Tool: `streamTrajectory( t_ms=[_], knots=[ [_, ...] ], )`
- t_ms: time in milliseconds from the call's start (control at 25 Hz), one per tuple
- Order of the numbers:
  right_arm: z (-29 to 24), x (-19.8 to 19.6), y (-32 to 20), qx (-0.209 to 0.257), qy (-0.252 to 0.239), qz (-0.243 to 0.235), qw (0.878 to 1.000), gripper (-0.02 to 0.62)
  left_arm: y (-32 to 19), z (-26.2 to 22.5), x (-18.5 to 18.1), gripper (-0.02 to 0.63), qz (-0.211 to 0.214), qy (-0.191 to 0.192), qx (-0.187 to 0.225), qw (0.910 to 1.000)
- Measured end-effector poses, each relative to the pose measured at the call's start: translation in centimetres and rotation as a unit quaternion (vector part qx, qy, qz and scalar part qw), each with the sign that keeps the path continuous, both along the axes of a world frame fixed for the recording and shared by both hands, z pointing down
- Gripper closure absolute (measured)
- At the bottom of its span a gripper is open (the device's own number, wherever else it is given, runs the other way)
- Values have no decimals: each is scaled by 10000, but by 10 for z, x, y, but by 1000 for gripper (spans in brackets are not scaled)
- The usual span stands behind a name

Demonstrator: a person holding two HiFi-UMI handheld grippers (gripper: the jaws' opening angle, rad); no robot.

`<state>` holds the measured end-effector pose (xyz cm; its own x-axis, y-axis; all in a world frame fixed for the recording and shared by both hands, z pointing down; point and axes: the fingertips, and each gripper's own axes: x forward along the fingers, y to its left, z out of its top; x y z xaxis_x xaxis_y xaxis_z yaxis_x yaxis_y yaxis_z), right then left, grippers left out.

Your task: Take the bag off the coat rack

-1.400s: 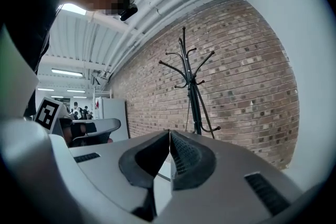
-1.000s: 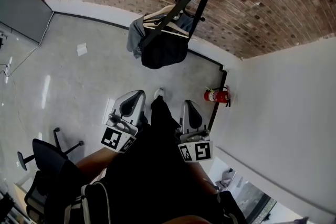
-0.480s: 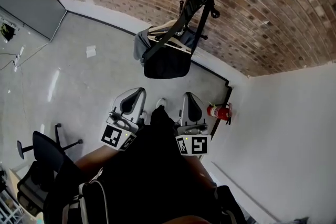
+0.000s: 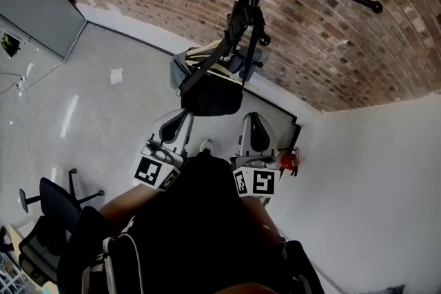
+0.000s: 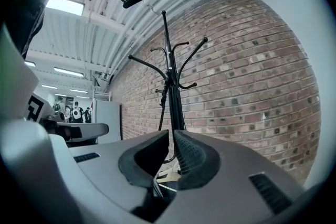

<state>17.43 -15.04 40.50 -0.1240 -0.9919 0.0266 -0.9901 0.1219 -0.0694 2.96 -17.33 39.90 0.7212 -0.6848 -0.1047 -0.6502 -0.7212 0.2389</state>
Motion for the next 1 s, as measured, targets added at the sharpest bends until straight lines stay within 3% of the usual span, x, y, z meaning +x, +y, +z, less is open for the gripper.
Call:
streamTrajectory(
  t_ms=[240, 400, 520, 640, 840, 1000],
  knots=[
    [-6, 15, -37, 151, 125, -121, 9997, 572, -32, -11, 21, 586, -93, 360, 189, 9991],
    [-10, 20, -60, 220, 261, -221, 9992, 567, -54, 11, 26, 569, -252, -103, -78, 9996],
    [-6, 26, -75, 165, 306, -299, 9989, 512, -67, 11, 36, 549, -257, -146, -101, 9995],
    [-3, 34, -86, 132, 385, -324, 9986, 511, -78, 11, 43, 535, -377, -127, -146, 9991],
    [10, 32, -107, 8, 556, -519, 9971, 511, -98, 23, 54, 486, -478, -505, -31, 9976],
    [18, 24, -119, -87, 825, -693, 9941, 511, -108, 27, 64, 476, -391, -513, 15, 9979]
  ],
)
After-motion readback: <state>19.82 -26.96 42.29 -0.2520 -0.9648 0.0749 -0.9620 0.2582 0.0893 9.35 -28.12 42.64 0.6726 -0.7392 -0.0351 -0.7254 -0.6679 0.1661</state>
